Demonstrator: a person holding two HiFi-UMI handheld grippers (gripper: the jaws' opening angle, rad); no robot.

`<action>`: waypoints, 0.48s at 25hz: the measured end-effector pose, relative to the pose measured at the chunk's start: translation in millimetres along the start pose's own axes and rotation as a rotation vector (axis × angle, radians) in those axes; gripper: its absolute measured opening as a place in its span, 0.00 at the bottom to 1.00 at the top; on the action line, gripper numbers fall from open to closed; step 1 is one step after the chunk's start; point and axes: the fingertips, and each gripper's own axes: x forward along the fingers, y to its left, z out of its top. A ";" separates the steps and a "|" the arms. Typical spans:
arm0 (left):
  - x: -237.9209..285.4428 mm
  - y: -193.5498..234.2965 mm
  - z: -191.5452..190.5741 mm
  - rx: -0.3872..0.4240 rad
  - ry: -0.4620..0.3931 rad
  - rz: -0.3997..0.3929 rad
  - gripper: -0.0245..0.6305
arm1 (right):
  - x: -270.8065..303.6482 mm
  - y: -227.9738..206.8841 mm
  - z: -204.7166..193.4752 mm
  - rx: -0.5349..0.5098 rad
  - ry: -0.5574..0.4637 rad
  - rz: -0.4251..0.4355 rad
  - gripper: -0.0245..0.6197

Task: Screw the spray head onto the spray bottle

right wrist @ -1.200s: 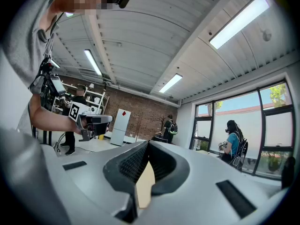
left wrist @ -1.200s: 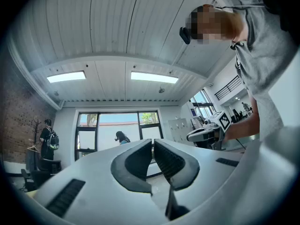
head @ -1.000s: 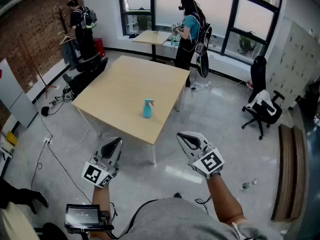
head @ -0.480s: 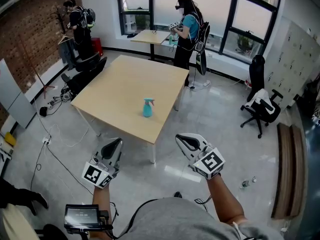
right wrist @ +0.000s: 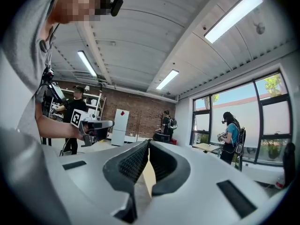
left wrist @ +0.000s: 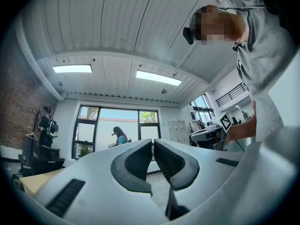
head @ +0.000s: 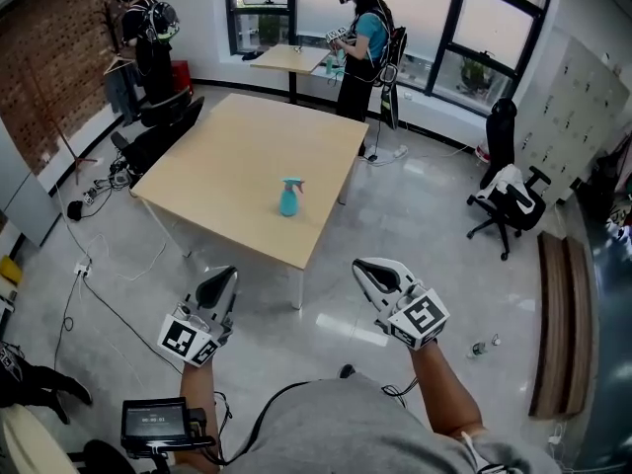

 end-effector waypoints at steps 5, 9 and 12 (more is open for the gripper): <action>0.0 8.0 -5.7 -0.027 -0.004 -0.017 0.07 | 4.1 6.2 1.4 -0.006 0.017 -0.009 0.05; 10.2 13.1 -18.6 -0.046 -0.001 -0.031 0.07 | 11.7 -3.2 -6.9 -0.007 0.034 -0.008 0.05; 22.8 23.9 -34.2 -0.060 0.010 -0.031 0.07 | 28.7 -17.8 -15.7 0.001 0.041 -0.002 0.05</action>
